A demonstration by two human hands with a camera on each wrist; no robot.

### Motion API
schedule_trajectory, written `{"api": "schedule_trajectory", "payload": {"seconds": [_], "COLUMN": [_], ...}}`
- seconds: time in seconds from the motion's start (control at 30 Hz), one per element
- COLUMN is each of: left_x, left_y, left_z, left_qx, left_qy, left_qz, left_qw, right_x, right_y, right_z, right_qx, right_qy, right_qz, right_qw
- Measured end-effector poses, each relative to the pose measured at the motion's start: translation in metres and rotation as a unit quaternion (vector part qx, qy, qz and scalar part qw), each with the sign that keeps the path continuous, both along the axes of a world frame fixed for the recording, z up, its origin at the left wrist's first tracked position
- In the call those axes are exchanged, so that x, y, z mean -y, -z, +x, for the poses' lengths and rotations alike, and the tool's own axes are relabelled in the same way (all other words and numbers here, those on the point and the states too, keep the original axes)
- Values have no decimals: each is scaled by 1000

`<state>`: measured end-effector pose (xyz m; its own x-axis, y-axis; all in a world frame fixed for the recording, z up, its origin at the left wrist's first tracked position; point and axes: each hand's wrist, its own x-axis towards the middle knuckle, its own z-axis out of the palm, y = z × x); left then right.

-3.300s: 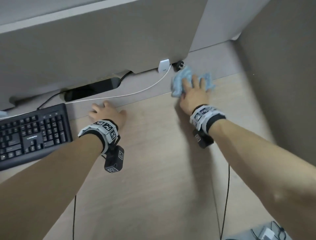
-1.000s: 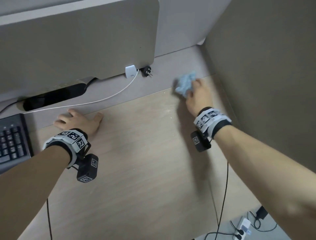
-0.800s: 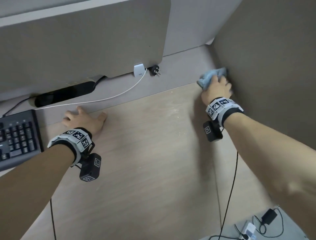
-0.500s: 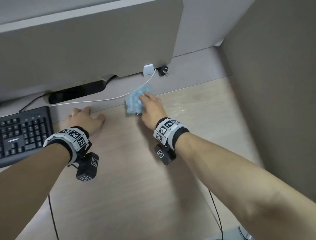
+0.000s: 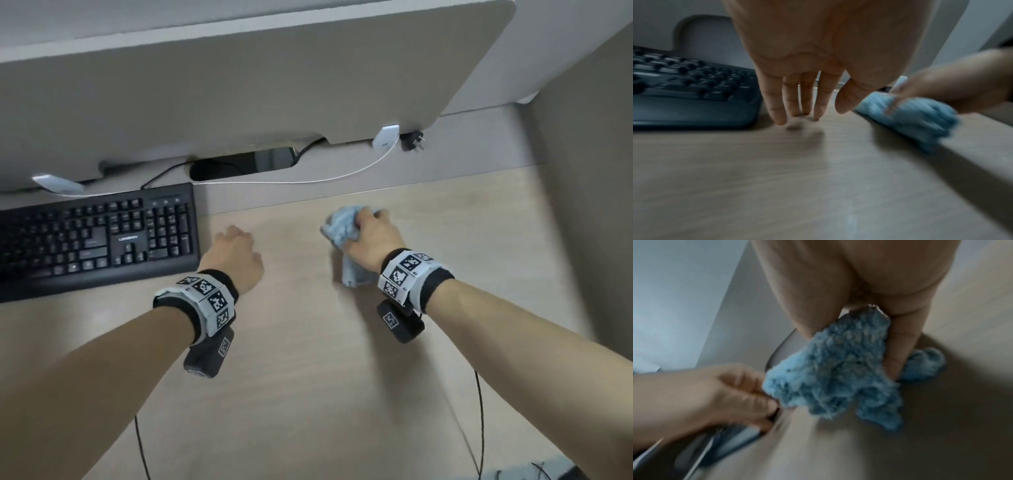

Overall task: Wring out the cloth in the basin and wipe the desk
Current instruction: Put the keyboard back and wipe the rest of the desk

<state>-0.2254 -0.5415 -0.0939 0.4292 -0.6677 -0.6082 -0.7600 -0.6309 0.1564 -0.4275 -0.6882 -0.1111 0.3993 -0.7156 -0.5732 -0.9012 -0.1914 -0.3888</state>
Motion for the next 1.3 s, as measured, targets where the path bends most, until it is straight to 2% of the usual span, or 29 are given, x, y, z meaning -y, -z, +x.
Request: {"api": "schedule_trajectory", "payload": {"seconds": [0.1,0.17,0.23,0.3,0.37,0.47,0.53,0.63,0.7,0.77,0.9,0.97,1.03,1.1,1.2,1.3], "left_x": [-17,-24,-27,-25,-22,-19,-22,-29,-34,-37,-44,-46,-47,-48,-47,-43], "left_y": [5,8,11,9,5,-3,-4,3,7,10,17,20,19,17,11,7], "left_z": [13,19,23,23,22,22,24,25,26,27,24,23,23,23,23,26], "left_qx": [-9,-10,-11,-16,-17,-19,-19,-22,-23,-18,-10,-20,-33,-33,-32,-44], "left_qy": [4,2,1,5,14,18,17,25,30,41,41,34,25,30,48,44], "left_qz": [-6,-22,-26,-25,-30,-33,-36,-46,-41,-39,-56,-61,-67,-75,-73,-75], "left_qw": [1000,1000,1000,1000,999,999,999,998,998,998,998,997,997,996,996,995], "right_x": [-27,-27,-12,9,19,16,2,-26,-37,-37,-8,6,4,-13,-51,-65], "right_y": [7,5,-6,-14,-19,-21,-20,-12,-2,1,10,8,4,2,1,2], "right_z": [65,105,133,140,128,86,62,54,71,104,165,178,176,157,101,44], "right_qx": [38,128,235,289,275,172,108,93,98,95,51,19,24,61,130,139], "right_qy": [22,68,130,168,137,27,-57,-203,-312,-362,-342,-302,-272,-286,-303,-273], "right_qz": [55,56,58,43,0,-36,-44,-38,-61,-100,-162,-172,-178,-180,-137,-144], "right_qw": [998,988,961,941,952,984,992,974,943,922,924,937,945,939,934,941]}}
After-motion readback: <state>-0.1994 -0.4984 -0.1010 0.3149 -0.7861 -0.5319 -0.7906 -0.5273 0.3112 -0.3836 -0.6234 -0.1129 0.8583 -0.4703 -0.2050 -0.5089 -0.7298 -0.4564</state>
